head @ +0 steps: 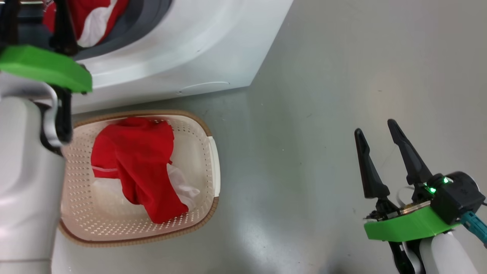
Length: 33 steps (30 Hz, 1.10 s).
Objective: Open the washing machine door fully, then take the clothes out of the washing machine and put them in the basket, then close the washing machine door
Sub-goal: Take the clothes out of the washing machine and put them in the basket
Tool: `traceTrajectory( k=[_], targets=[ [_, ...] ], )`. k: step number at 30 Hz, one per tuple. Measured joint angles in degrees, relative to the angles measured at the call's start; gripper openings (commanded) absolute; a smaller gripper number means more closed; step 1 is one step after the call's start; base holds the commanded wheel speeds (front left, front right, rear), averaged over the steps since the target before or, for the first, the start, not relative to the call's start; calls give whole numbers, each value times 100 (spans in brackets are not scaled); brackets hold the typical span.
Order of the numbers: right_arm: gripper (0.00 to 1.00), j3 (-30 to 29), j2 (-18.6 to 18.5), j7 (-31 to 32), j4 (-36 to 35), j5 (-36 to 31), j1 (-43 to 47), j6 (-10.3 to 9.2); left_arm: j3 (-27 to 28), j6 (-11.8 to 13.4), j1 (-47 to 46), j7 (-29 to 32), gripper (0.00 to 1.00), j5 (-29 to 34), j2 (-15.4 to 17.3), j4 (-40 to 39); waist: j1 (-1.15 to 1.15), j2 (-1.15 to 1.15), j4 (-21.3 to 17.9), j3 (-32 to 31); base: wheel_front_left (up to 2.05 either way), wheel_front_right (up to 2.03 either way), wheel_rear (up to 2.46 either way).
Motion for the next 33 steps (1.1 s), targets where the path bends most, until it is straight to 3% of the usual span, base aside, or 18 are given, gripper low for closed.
traceTrajectory(
  k=[9,20,32,33],
  targets=[
    [100,204,-1,0,103,32,-96,0,257,-428,-975,850,100,-665,9,1538,0,0,-239,149,0,0,0],
    [100,379,-1,0,143,49,-99,0,12,-434,-1774,1505,100,-542,266,2741,0,0,-487,213,0,0,0],
    [100,423,-1,0,166,100,-182,0,-145,-383,-2129,1589,100,-401,405,3448,0,0,-657,313,0,0,0],
    [100,424,0,0,166,103,-183,0,-151,-386,-2132,1589,64,-401,408,3481,0,0,-658,324,0,0,0]
  ],
)
